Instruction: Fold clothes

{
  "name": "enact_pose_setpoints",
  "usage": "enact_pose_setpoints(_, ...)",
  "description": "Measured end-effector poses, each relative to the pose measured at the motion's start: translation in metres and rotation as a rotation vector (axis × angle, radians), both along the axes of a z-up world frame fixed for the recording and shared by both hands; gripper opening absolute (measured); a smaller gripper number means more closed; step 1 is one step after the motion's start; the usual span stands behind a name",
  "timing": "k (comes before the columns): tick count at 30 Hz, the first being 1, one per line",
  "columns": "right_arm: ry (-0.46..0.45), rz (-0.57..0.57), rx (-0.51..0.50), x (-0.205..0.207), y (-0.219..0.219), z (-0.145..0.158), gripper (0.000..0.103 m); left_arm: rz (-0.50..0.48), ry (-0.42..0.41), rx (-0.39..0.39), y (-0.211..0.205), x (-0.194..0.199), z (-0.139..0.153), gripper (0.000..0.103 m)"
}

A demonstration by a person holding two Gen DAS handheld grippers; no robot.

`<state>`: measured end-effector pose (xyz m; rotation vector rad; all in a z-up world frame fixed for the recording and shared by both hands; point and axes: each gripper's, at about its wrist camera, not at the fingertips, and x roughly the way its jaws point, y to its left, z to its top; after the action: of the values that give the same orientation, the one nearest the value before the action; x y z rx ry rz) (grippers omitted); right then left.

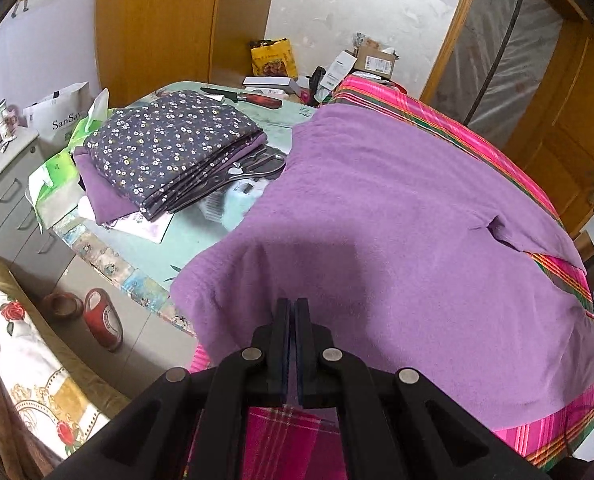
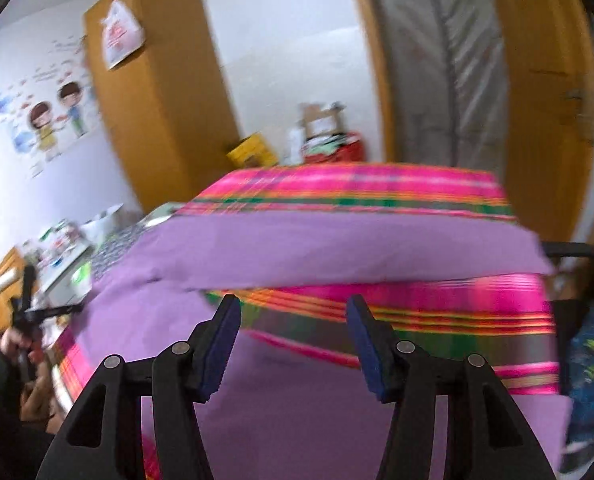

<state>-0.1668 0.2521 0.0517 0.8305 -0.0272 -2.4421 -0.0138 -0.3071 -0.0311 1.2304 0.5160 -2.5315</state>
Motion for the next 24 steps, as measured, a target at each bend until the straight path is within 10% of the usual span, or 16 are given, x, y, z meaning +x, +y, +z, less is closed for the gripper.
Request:
enact_pose_setpoints(12,-0.116,-0.099,0.092,0.028,0.018,-0.048,0.054,-0.236,0.090,0.074,0.078,-0.030,0.015,0.000)
enact_pose_setpoints(16,-0.166,-0.098,0.141,0.034,0.011,-0.077,0.028,-0.401,0.107,0.085,0.132,-0.050,0.019,0.000)
enact_pose_setpoints(24,-0.232,-0.485,0.054,0.057,0.122,-0.091,0.017,-0.682,0.044,0.082,0.227,-0.066,0.006,0.000)
